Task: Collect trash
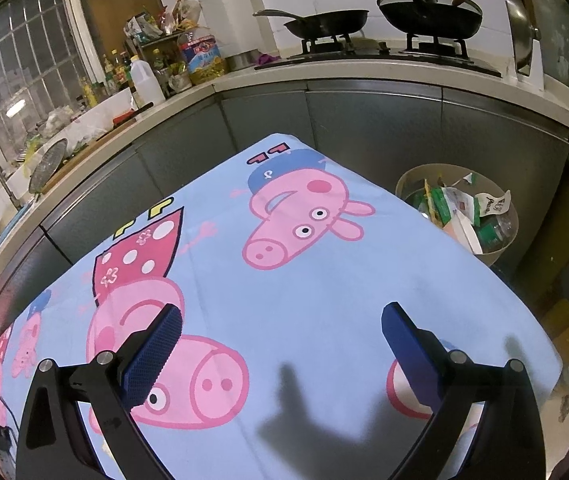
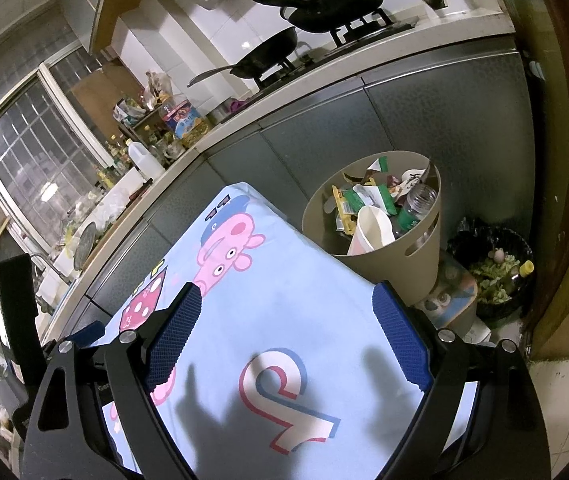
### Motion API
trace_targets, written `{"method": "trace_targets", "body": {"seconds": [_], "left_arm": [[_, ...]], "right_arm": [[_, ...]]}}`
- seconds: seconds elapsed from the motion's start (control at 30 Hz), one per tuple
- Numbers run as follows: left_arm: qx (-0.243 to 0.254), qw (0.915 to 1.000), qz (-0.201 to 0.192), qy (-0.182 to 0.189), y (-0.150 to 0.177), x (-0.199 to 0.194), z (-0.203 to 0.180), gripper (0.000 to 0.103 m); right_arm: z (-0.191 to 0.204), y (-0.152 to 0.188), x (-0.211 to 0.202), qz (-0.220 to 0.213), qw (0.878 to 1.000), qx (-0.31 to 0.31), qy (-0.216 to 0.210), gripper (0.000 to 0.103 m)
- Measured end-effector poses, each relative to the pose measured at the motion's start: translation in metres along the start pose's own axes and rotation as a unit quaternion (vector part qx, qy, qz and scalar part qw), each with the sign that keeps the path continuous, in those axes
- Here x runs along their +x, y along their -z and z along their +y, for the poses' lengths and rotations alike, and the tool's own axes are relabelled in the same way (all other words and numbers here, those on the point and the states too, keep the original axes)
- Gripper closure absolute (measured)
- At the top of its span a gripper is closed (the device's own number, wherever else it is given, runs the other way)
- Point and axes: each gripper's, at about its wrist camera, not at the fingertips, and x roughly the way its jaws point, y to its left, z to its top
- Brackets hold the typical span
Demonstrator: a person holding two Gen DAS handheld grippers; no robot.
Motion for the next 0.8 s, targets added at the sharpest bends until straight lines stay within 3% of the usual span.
{"method": "trace_targets", "body": {"seconds": [0.8], "left_arm": [[0.015,0.9998,0.012,0.005,0.001,0.004,-0.010,0.003]], "right_arm": [[-0.004,0.005,-0.001,0.000,1.000,0.006,0.000,0.017]]}}
